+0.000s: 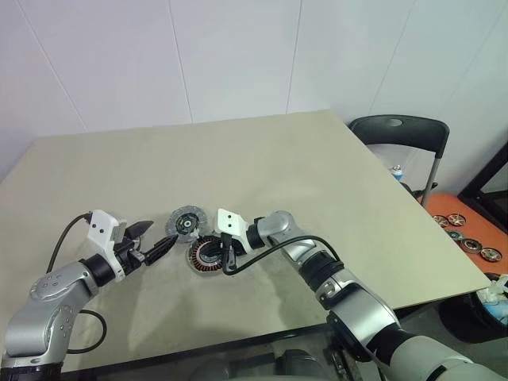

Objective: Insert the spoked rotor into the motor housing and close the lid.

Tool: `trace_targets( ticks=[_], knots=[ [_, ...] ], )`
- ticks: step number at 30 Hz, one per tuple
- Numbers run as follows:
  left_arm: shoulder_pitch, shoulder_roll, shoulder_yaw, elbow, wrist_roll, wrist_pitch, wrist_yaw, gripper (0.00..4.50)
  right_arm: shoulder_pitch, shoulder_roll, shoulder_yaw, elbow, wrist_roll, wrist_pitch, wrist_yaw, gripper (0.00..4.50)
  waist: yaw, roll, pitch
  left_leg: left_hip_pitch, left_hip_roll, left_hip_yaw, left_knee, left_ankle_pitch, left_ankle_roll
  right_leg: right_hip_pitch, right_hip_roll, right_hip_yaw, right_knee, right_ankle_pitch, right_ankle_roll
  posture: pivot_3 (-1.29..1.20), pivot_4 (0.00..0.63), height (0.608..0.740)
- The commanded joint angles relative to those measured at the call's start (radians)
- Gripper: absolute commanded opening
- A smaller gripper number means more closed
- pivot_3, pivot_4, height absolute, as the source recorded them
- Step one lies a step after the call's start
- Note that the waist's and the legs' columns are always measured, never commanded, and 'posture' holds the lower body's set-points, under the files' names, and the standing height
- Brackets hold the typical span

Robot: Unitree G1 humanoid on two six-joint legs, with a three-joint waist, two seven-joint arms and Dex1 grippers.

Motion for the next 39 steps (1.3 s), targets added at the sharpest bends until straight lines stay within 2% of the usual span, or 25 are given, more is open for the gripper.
trace_targets(
  ticks=[1,4,6,18,28,39],
  knots=[
    [-0.011,-0.001,0.017,-0.010,-0.005,-0.018,0.001,4.32,-0.039,0.026,-0.059,0.007,0.038,0.022,-0.040,0.04,-0.001,0.000,0.000,0.000,0.000,0.000,0.000,0.000,0.000,0.000,0.000,0.000,0.000,0.000,0.000,0.00,0.000,0.740],
    [-0.018,0.002,0.018,-0.007,-0.006,-0.017,0.000,4.32,-0.104,0.061,-0.161,0.024,0.120,0.107,-0.082,0.04,-0.002,0.000,0.000,0.000,0.000,0.000,0.000,0.000,0.000,0.000,0.000,0.000,0.000,0.000,0.000,0.00,0.000,0.740],
    [-0.023,0.004,0.019,-0.005,-0.006,-0.016,-0.001,4.32,-0.126,0.058,-0.177,0.023,0.136,0.132,-0.060,0.04,-0.002,0.000,0.000,0.000,0.000,0.000,0.000,0.000,-0.001,-0.001,0.000,0.000,0.001,0.000,-0.001,0.00,0.000,0.740],
    [-0.017,0.011,0.031,-0.007,-0.008,-0.018,-0.004,4.32,-0.037,0.006,-0.061,0.017,0.039,0.066,0.009,0.04,-0.002,-0.002,-0.001,0.000,0.000,0.001,0.000,0.000,-0.001,-0.001,0.000,0.000,0.000,0.000,0.000,0.00,0.000,0.740],
    [-0.002,0.042,0.091,0.001,-0.012,-0.007,-0.005,4.32,-0.047,-0.002,-0.059,0.090,0.006,0.005,-0.018,0.04,-0.002,-0.002,-0.002,0.000,0.001,0.001,0.000,0.001,-0.002,-0.001,0.000,0.000,0.001,0.001,-0.001,0.00,0.000,0.740],
    [0.169,0.080,0.245,-0.037,-0.055,0.016,-0.040,4.32,-0.106,0.010,-0.132,-0.126,0.159,0.207,0.102,0.04,-0.003,0.002,0.001,-0.001,0.001,0.001,-0.002,0.001,-0.001,-0.002,0.000,0.000,0.001,0.001,-0.001,0.00,0.000,0.740]
  ],
)
